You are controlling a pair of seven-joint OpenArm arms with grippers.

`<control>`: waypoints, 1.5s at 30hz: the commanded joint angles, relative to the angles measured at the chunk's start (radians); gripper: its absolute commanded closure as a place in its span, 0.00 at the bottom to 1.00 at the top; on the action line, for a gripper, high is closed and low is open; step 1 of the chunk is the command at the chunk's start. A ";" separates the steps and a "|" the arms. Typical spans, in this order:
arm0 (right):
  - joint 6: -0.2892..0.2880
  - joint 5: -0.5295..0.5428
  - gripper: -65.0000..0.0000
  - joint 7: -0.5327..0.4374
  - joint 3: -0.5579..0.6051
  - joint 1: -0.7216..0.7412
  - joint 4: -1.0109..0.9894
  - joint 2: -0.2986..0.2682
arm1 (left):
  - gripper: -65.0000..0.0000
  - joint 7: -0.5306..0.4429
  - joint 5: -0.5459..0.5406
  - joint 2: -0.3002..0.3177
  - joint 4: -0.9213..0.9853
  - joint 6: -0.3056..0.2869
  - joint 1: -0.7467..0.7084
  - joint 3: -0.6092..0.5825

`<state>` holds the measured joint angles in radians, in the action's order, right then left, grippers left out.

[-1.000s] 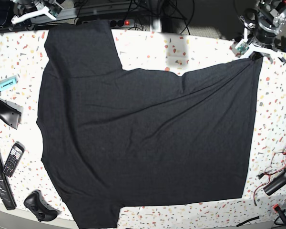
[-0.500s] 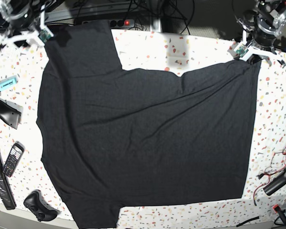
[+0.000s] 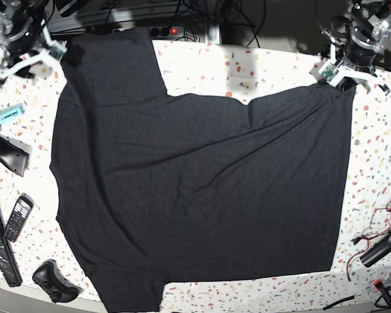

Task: Fold the T-shirt properly
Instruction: 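Lift and pull the shirt corners with both grippers to straighten it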

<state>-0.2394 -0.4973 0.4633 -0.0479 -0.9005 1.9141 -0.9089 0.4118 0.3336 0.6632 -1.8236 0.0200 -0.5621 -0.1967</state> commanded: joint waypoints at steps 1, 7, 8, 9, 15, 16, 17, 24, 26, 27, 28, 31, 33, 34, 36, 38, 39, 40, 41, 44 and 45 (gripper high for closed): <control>0.027 -0.024 0.60 0.002 0.027 0.025 -0.009 -0.016 | 1.00 -0.016 0.020 0.004 -0.021 0.013 0.003 0.007; 0.068 -0.084 0.60 0.034 0.255 0.187 -0.050 -0.013 | 1.00 -0.015 0.034 -0.018 -0.023 0.013 0.011 0.007; 0.068 -0.084 0.60 0.035 0.286 0.208 -0.050 -0.013 | 1.00 -0.015 0.035 -0.017 -0.023 0.013 0.012 0.007; 0.068 -0.084 0.60 0.035 0.315 0.227 -0.051 -0.011 | 1.00 -0.014 0.035 -0.018 -0.023 0.013 0.014 0.007; 0.067 -0.098 0.60 0.035 0.422 0.320 -0.068 0.032 | 1.00 -0.008 0.035 -0.018 -0.023 0.013 0.014 0.007; 0.067 -0.098 0.60 0.034 0.436 0.332 -0.074 0.039 | 1.00 -0.008 0.035 -0.018 -0.023 0.013 0.014 0.007; 0.063 -0.098 0.60 0.034 0.452 0.346 -0.080 0.046 | 1.00 -0.008 0.035 -0.018 -0.023 0.013 0.014 0.007; -0.023 -0.093 0.67 0.043 0.529 0.412 -0.127 0.087 | 1.00 0.012 0.035 -0.017 -0.023 0.013 0.014 0.007; -0.021 -0.057 0.82 0.063 0.536 0.413 -0.128 0.086 | 1.00 0.015 0.035 -0.017 -0.023 0.013 0.013 0.007; -0.017 -0.038 0.91 0.084 0.535 0.413 -0.128 0.086 | 1.00 0.014 0.035 -0.017 -0.023 0.013 0.014 0.007; 0.003 -0.031 1.00 0.112 0.535 0.413 -0.127 0.086 | 1.00 0.014 0.035 -0.017 -0.023 0.013 0.014 0.007; 0.124 -0.020 1.00 0.183 0.535 0.411 -0.118 0.083 | 1.00 0.014 0.035 -0.017 -0.023 0.013 0.014 0.007; 0.156 -0.023 1.00 0.185 0.534 0.397 -0.089 0.067 | 1.00 0.007 0.035 -0.017 -0.023 0.013 0.014 0.007; 0.159 -0.023 1.00 0.184 0.533 0.382 -0.066 0.055 | 1.00 0.007 0.035 -0.017 -0.023 0.013 0.014 0.007; 0.165 -0.023 1.00 0.185 0.532 0.342 -0.005 0.025 | 1.00 0.007 0.034 -0.017 -0.023 0.013 0.013 0.007; 0.166 -0.023 1.00 0.203 0.517 0.292 0.054 0.002 | 1.00 0.007 0.032 -0.017 -0.023 0.013 0.013 0.007; 0.166 -0.023 1.00 0.213 0.500 0.262 0.081 -0.003 | 1.00 0.008 0.032 -0.017 -0.023 0.013 0.013 0.007; 0.166 -0.023 1.00 0.220 0.476 0.231 0.105 -0.002 | 1.00 0.008 0.032 -0.017 -0.023 0.013 0.013 0.007; 0.166 -0.023 1.00 0.222 0.449 0.196 0.126 -0.002 | 1.00 0.011 0.032 -0.017 -0.023 0.013 0.013 0.007; 0.166 -0.023 1.00 0.224 0.360 0.079 0.175 -0.002 | 1.00 0.010 0.032 -0.013 -0.023 0.013 0.010 0.007; 0.166 -0.023 1.00 0.226 0.330 0.039 0.186 -0.002 | 1.00 0.011 0.032 -0.011 -0.023 0.013 0.011 0.007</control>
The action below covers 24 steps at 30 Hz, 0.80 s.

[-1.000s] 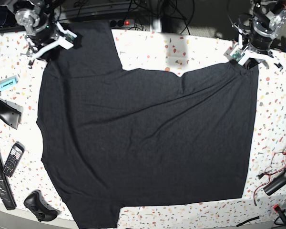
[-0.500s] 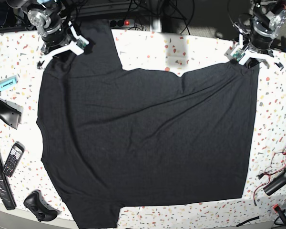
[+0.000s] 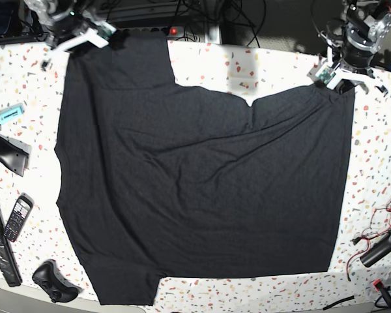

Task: Fold the T-shirt properly
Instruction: 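Lift and pull the shirt corners with both grippers to straighten it, then lower the shirt and move both grippers along its side edges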

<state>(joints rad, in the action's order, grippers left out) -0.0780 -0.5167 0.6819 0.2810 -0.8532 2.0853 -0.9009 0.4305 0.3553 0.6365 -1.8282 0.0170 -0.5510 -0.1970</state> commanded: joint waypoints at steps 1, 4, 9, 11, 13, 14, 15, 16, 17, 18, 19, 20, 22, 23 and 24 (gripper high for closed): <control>0.004 -0.004 1.00 0.007 -0.031 -0.048 0.023 -0.010 | 1.00 -0.007 0.010 0.021 -0.018 0.016 -0.001 0.008; 0.004 -0.004 1.00 0.007 -0.117 -0.156 0.037 0.000 | 1.00 0.002 0.010 0.046 -0.018 0.016 -0.001 0.008; 0.005 -0.008 1.00 -0.011 -0.234 -0.289 0.040 0.040 | 1.00 0.003 0.016 0.104 -0.019 0.016 -0.038 0.008; 0.005 -0.010 1.00 -0.013 -0.262 -0.315 0.040 0.050 | 1.00 0.004 0.037 0.121 -0.019 0.017 -0.052 0.008; 0.005 -0.044 1.00 -0.014 -0.281 -0.325 0.042 0.057 | 1.00 0.012 0.041 0.133 -0.019 0.018 -0.056 0.008; 0.005 -0.055 1.00 -0.016 -0.287 -0.325 0.045 0.056 | 1.00 0.014 0.040 0.139 -0.021 0.021 -0.055 0.008; 0.011 -0.056 1.00 -0.016 -0.294 -0.325 0.051 0.056 | 1.00 0.014 0.040 0.146 -0.026 0.033 -0.055 0.008; 0.031 -0.056 1.00 -0.021 -0.304 -0.324 0.058 0.056 | 1.00 0.014 0.040 0.153 -0.032 0.053 -0.054 0.008; 0.068 -0.056 1.00 -0.031 -0.318 -0.324 0.067 0.056 | 1.00 0.015 0.040 0.160 -0.040 0.074 -0.049 0.009; 0.107 -0.056 1.00 -0.037 -0.333 -0.321 0.075 0.056 | 1.00 0.016 0.039 0.163 -0.050 0.085 -0.044 0.016; 0.133 -0.054 1.00 -0.045 -0.349 -0.312 0.082 0.056 | 1.00 0.019 0.035 0.161 -0.060 0.097 -0.036 0.027; 0.141 -0.046 1.00 -0.046 -0.368 -0.298 0.086 0.056 | 1.00 0.020 0.026 0.161 -0.070 0.103 -0.028 0.040; 0.140 0.024 1.00 -0.046 -0.404 -0.256 0.087 0.056 | 1.00 0.023 -0.016 0.161 -0.082 0.107 -0.011 0.076; 0.137 0.072 1.00 -0.050 -0.420 -0.230 0.087 0.057 | 1.00 0.023 -0.042 0.162 -0.082 0.106 -0.001 0.096; 0.128 0.117 1.00 -0.055 -0.434 -0.203 0.087 0.057 | 1.00 0.027 -0.064 0.161 -0.082 0.106 0.010 0.113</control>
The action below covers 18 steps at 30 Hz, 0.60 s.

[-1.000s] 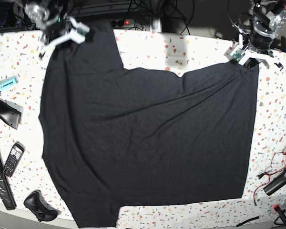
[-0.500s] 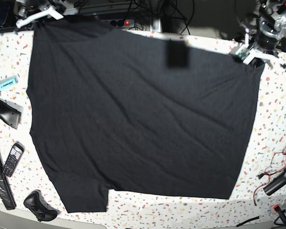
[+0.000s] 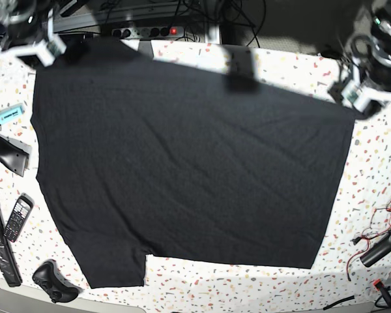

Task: Fold the T-shirt properly
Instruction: 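Lower the shirt and move both grippers along its side edges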

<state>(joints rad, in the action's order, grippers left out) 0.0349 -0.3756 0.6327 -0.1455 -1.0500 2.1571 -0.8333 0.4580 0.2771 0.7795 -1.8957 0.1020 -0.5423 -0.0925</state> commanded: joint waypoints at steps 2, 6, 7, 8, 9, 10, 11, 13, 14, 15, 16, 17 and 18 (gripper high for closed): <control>-0.013 0.047 1.00 -0.024 -0.028 0.055 0.011 -0.001 | 1.00 0.003 -0.021 0.018 -0.014 0.021 0.017 0.044; -0.061 0.140 1.00 -0.048 -0.032 0.177 -0.011 0.032 | 1.00 0.001 -0.055 0.013 -0.013 0.016 0.051 0.075; -0.070 0.158 1.00 -0.051 -0.032 0.206 -0.023 0.044 | 1.00 -0.008 -0.056 0.013 -0.011 -0.001 0.060 0.075; -0.083 0.172 1.00 -0.055 -0.032 0.231 -0.037 0.055 | 1.00 -0.017 -0.064 0.010 -0.007 -0.023 0.067 0.075; -0.089 0.184 1.00 -0.061 -0.032 0.257 -0.054 0.064 | 1.00 -0.029 -0.077 0.007 0.001 -0.047 0.077 0.075; -0.094 0.200 1.00 -0.069 -0.032 0.283 -0.071 0.073 | 1.00 -0.046 -0.086 -0.002 0.011 -0.072 0.089 0.075; -0.104 0.209 1.00 -0.074 -0.031 0.309 -0.089 0.080 | 1.00 -0.058 -0.097 -0.011 0.025 -0.088 0.103 0.075; -0.115 0.238 1.00 -0.077 -0.031 0.359 -0.117 0.092 | 1.00 -0.075 -0.110 -0.034 0.058 -0.116 0.138 0.075; -0.119 0.254 1.00 -0.077 -0.031 0.382 -0.128 0.094 | 1.00 -0.078 -0.114 -0.047 0.074 -0.130 0.158 0.074; -0.125 0.262 1.00 -0.077 -0.031 0.404 -0.138 0.094 | 1.00 -0.080 -0.114 -0.058 0.090 -0.147 0.179 0.072; -0.131 0.265 1.00 -0.077 -0.031 0.425 -0.147 0.094 | 1.00 -0.087 -0.114 -0.070 0.106 -0.171 0.198 0.072; -0.133 0.265 1.00 -0.076 -0.031 0.445 -0.158 0.094 | 1.00 -0.093 -0.114 -0.081 0.122 -0.193 0.216 0.072; -0.133 0.272 1.00 -0.077 -0.031 0.464 -0.171 0.094 | 1.00 -0.093 -0.114 -0.093 0.136 -0.213 0.233 0.072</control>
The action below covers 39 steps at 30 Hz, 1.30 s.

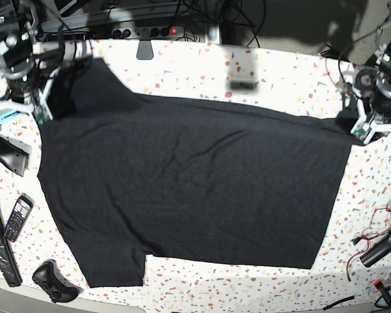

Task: Fold the T-shirt properly
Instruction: 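Lower the shirt and move both grippers along its side edges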

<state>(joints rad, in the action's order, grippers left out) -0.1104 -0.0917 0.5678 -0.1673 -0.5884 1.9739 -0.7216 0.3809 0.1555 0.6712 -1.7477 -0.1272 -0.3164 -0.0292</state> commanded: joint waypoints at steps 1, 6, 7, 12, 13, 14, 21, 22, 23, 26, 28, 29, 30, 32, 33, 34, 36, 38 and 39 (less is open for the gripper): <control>0.013 0.002 1.00 -0.012 -0.009 0.020 -0.003 -0.018 | 1.00 -0.016 0.008 0.004 -0.001 0.001 0.024 0.009; -0.022 0.026 1.00 -0.016 -0.009 0.120 -0.095 -0.018 | 1.00 -0.047 0.007 -0.029 0.046 -0.020 0.090 0.009; -0.046 0.029 1.00 -0.019 -0.009 0.141 -0.114 -0.016 | 1.00 -0.055 0.004 -0.032 0.057 -0.024 0.104 0.008; -0.113 0.105 1.00 -0.023 -0.009 0.243 -0.188 0.008 | 1.00 -0.066 -0.030 -0.051 0.147 -0.085 0.169 0.008; -0.126 0.104 1.00 -0.026 -0.009 0.261 -0.201 0.014 | 1.00 -0.069 -0.027 -0.056 0.164 -0.087 0.181 0.008; -0.141 0.104 1.00 -0.030 -0.009 0.276 -0.215 0.018 | 1.00 -0.069 -0.026 -0.059 0.180 -0.087 0.192 0.008; -0.154 0.153 1.00 -0.035 -0.009 0.345 -0.284 0.021 | 1.00 -0.098 -0.034 -0.064 0.217 -0.088 0.267 0.008; -0.156 0.153 1.00 -0.039 -0.009 0.354 -0.297 0.021 | 1.00 -0.098 -0.034 -0.064 0.217 -0.087 0.274 0.008; -0.156 0.153 1.00 -0.042 -0.009 0.359 -0.310 0.021 | 1.00 -0.098 -0.035 -0.065 0.217 -0.087 0.283 0.008; -0.156 0.153 1.00 -0.058 -0.009 0.375 -0.344 0.021 | 1.00 -0.097 -0.060 -0.064 0.218 -0.098 0.296 0.008; -0.161 0.152 1.00 -0.068 -0.009 0.383 -0.361 0.021 | 1.00 -0.098 -0.060 -0.064 0.218 -0.129 0.299 0.008; -0.166 0.152 1.00 -0.068 -0.009 0.389 -0.368 0.021 | 1.00 -0.098 -0.062 -0.067 0.218 -0.139 0.301 0.008; -0.172 0.152 1.00 -0.069 -0.009 0.392 -0.372 0.021 | 1.00 -0.099 -0.066 -0.069 0.218 -0.140 0.303 0.008; -0.186 0.152 1.00 -0.071 -0.009 0.394 -0.373 0.021 | 1.00 -0.110 -0.079 -0.075 0.219 -0.146 0.303 0.008; -0.197 0.152 1.00 -0.072 -0.009 0.394 -0.373 0.021 | 1.00 -0.119 -0.079 -0.077 0.221 -0.155 0.303 0.007; -0.203 0.152 1.00 -0.071 -0.009 0.394 -0.373 0.021 | 1.00 -0.121 -0.079 -0.078 0.225 -0.159 0.304 0.006; -0.205 0.152 1.00 -0.071 -0.009 0.394 -0.373 0.021 | 1.00 -0.121 -0.078 -0.077 0.244 -0.158 0.309 -0.003; -0.204 0.152 1.00 -0.072 -0.009 0.394 -0.373 0.021 | 1.00 -0.122 -0.079 -0.078 0.275 -0.158 0.322 -0.014; -0.204 0.152 1.00 -0.072 -0.009 0.394 -0.373 0.021 | 1.00 -0.122 -0.079 -0.078 0.291 -0.158 0.331 -0.021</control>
<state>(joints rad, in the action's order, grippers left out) -0.3199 0.0708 0.5117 -0.1635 -0.2073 1.5871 -0.6785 0.2790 0.0769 0.5766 -1.4422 -0.2989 -0.0071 -0.0578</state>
